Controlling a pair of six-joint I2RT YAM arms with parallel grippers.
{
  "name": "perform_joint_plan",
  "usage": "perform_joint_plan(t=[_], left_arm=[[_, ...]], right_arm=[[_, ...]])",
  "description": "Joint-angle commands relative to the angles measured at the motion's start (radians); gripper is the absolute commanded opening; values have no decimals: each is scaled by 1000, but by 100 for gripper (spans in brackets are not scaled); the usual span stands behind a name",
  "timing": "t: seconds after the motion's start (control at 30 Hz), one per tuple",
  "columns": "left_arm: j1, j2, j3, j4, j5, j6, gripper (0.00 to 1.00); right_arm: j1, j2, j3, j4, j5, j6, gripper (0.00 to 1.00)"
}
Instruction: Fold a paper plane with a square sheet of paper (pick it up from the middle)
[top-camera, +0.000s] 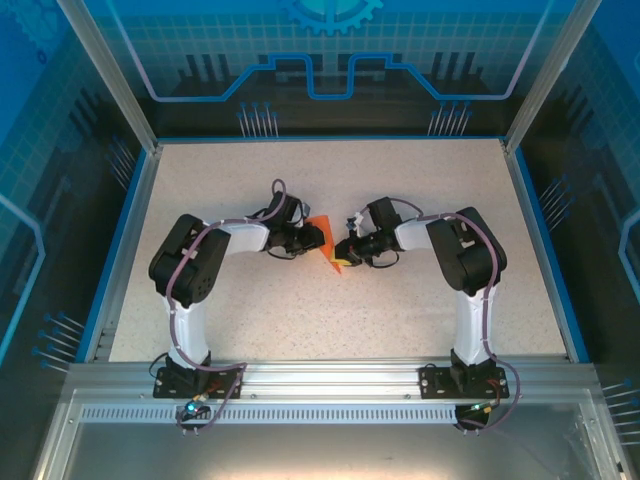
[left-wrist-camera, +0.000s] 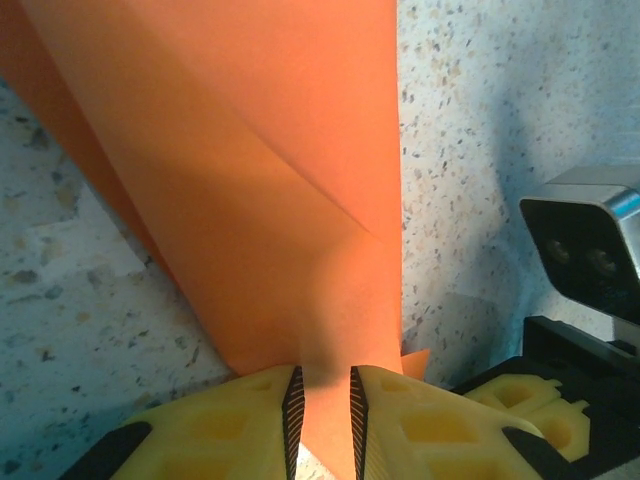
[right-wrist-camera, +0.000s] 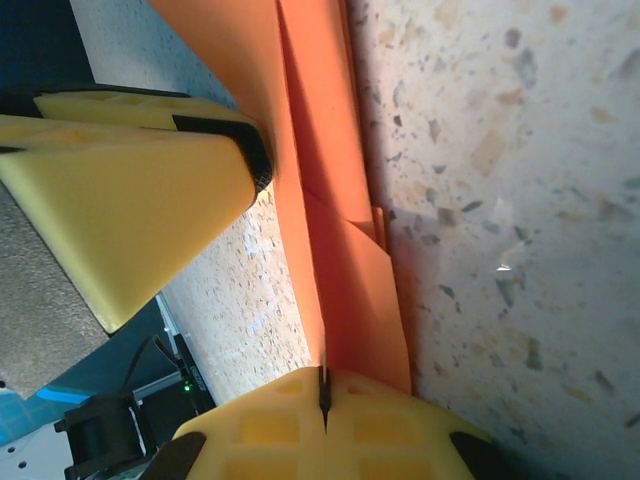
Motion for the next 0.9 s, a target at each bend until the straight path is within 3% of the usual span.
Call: perform_joint_plan(t=[0.0, 0.3, 0.63, 0.87], left_arm=[[-13, 49, 59, -172, -104, 46, 25], [-49, 124, 177, -377, -204, 103, 25], [-59, 149, 194, -401, -220, 99, 24], [-59, 150, 193, -397, -217, 96, 24]], right_arm=[[10, 41, 13, -54, 51, -23, 3], [16, 4, 17, -127, 90, -61, 8], [27, -45, -12, -149, 74, -93, 16], [39, -65, -3, -204, 124, -121, 11]])
